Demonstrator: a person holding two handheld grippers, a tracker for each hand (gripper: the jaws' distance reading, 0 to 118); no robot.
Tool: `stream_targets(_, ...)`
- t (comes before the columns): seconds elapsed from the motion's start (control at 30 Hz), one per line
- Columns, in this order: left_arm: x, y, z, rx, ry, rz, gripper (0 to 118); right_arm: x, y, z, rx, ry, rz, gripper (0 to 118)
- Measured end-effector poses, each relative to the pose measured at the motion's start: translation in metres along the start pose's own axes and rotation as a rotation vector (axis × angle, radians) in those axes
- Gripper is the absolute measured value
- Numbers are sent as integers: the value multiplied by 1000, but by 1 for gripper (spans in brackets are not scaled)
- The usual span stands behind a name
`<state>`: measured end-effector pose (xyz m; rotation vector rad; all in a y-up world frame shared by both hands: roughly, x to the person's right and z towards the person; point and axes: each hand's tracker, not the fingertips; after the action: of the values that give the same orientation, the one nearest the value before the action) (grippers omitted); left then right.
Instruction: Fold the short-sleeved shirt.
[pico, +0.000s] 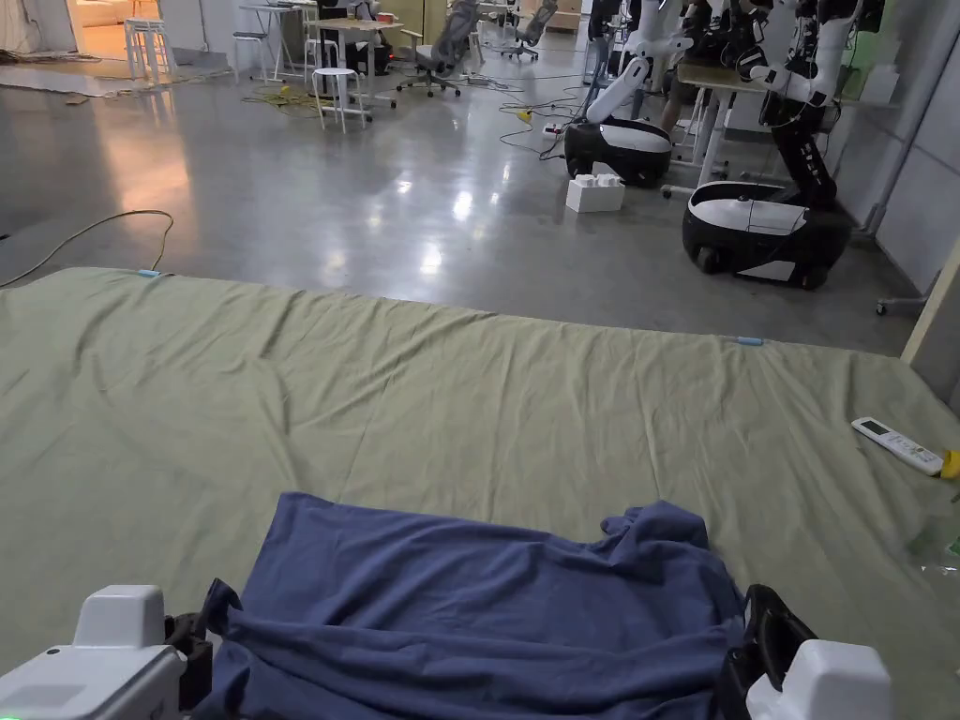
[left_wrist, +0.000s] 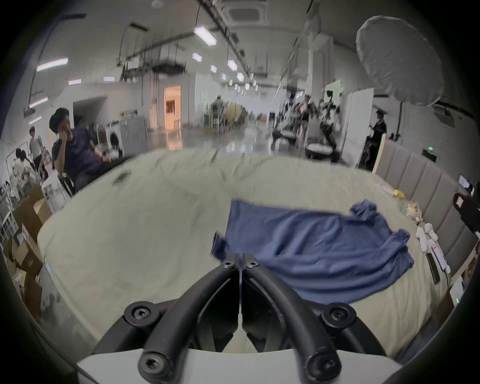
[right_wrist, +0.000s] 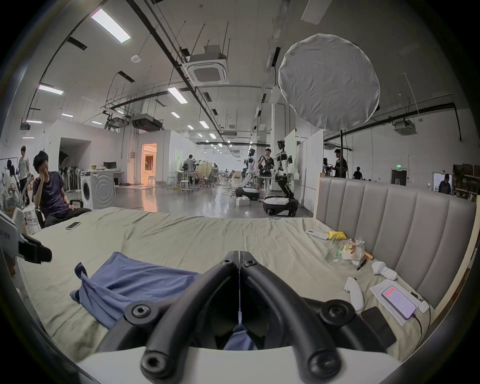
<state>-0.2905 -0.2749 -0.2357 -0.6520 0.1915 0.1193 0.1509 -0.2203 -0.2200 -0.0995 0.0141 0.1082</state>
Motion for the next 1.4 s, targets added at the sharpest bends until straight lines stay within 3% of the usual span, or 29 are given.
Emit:
stream_targets(0.17,-24,9,-63,-214,-10,35,5,3,-10,-3,-54,6,-7,1)
stream_targets(0.2,-26,10,-74,-236,-13,41,14,3,-12,-3,-58,4,-4,1)
stream_targets(0.27,-29,12,-94,-301,-15,57,50,5,-14,-3,-69,2,1,1)
stream_targets(0.3,-28,13,-102,-334,-11,72,61,6,-16,-3,-78,1,2,1)
stream_targets(0.33,-26,13,-107,-340,-9,83,62,7,-17,-4,-84,-1,4,1)
stream_targets(0.5,-18,-1,-141,-542,21,28,62,13,-24,-5,-122,-10,11,1)
stream_targets(0.63,-7,-4,-135,-493,46,-10,59,17,-28,-4,-145,-18,10,1)
stream_targets(0.7,-6,-7,-131,-484,49,-4,47,17,-29,-3,-152,-23,9,1)
stream_targets(0.73,-5,-10,-131,-475,49,-6,31,18,-30,-3,-156,-24,9,1)
stream_targets(0.77,-3,-13,-131,-462,60,-28,23,18,-32,-4,-161,-25,3,1)
stream_targets(0.87,-10,-14,-130,-453,32,-23,9,20,-35,-4,-173,-22,-13,1)
stream_targets(1.03,-25,-7,-109,-375,-22,54,6,30,-43,-7,-205,-25,-15,1)
stream_targets(1.2,-33,-3,-74,-276,-97,97,6,54,-52,-25,-335,-54,14,2)
stream_targets(1.27,-31,-4,-64,-258,-96,86,6,65,-60,-37,-408,-66,-1,17)
stream_targets(1.33,-31,-3,-56,-237,-116,87,6,77,-69,-52,-487,-74,-18,45)
stream_targets(1.4,-20,-3,-44,-230,-121,81,6,88,-78,-70,-563,-68,-14,48)
